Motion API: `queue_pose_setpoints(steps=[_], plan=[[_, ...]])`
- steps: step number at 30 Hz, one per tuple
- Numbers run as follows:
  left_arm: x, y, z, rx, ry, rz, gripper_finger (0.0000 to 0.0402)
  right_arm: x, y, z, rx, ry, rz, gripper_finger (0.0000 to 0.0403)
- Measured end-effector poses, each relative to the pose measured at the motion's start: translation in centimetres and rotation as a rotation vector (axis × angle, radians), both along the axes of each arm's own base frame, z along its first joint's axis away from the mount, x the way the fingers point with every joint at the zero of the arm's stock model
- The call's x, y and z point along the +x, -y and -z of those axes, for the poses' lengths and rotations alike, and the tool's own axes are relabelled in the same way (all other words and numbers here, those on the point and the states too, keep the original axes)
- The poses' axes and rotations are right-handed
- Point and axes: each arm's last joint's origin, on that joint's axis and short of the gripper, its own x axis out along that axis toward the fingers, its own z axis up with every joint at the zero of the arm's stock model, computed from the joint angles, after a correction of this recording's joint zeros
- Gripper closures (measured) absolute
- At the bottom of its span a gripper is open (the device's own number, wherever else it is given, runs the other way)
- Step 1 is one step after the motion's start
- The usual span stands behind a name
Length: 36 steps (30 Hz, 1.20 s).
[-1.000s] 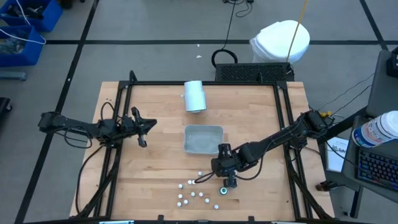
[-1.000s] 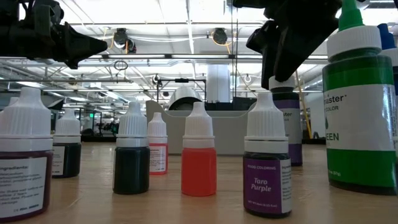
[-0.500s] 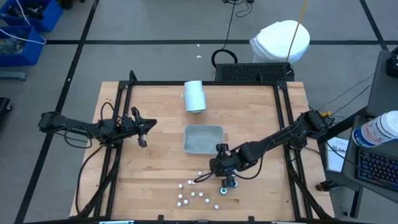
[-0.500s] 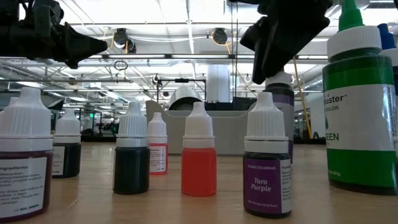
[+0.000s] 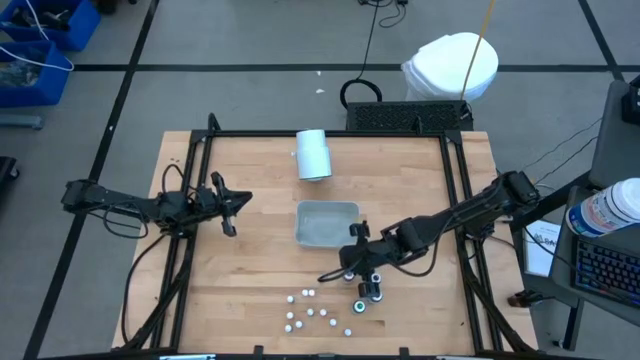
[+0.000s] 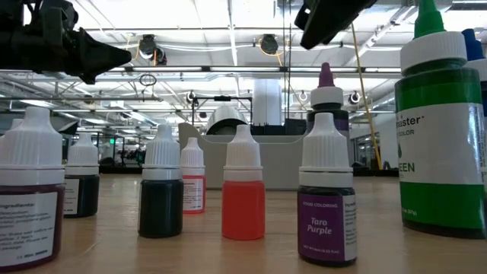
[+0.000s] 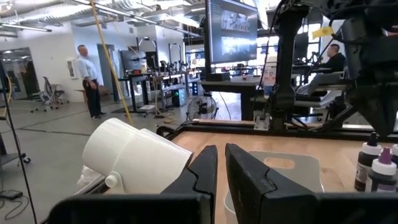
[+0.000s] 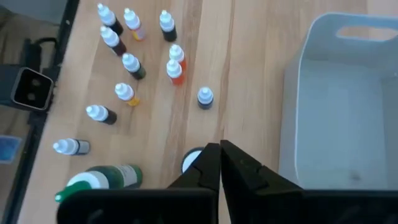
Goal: Pick & Place food coloring
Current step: Put the purple food coloring bottle into the gray bin
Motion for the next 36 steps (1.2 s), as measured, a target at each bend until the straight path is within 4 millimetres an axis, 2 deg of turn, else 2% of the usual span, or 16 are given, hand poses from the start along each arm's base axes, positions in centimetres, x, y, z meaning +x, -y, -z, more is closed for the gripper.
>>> queue_pose_setpoints(steps=[7, 10, 15, 20, 24, 28, 36], plan=[[0.0, 0.0, 0.0, -0.006, 0.002, 0.003, 0.0360, -0.1, 0.0, -0.2, -0.009, 0.004, -0.017, 0.0399], [0.0, 0.0, 0.0, -0.006, 0.002, 0.004, 0.0360, -0.1, 0.0, -0.1, -0.027, 0.007, -0.050, 0.0386], [0.0, 0.0, 0.0, -0.007, 0.003, 0.004, 0.0360, 0.1, -0.4, 0.1, 0.029, -0.003, -0.063, 0.0310], [0.0, 0.0, 0.0, -0.007, 0.003, 0.004, 0.0360, 1.0, -0.9, 1.8, 0.015, -0.030, -0.064, 0.0216], [0.0, 0.0, 0.0, -0.006, 0.003, 0.003, 0.0360, 1.5, -1.1, 3.1, 0.002, -0.064, -0.066, 0.0177], [0.0, 0.0, 0.0, -0.004, 0.002, 0.003, 0.0360, 1.6, -1.1, 3.3, 0.000, -0.070, -0.064, 0.0169], [0.0, 0.0, 0.2, 0.001, -0.022, 0.003, 0.0360, 1.6, -1.2, 3.4, 0.000, -0.073, -0.067, 0.0187]])
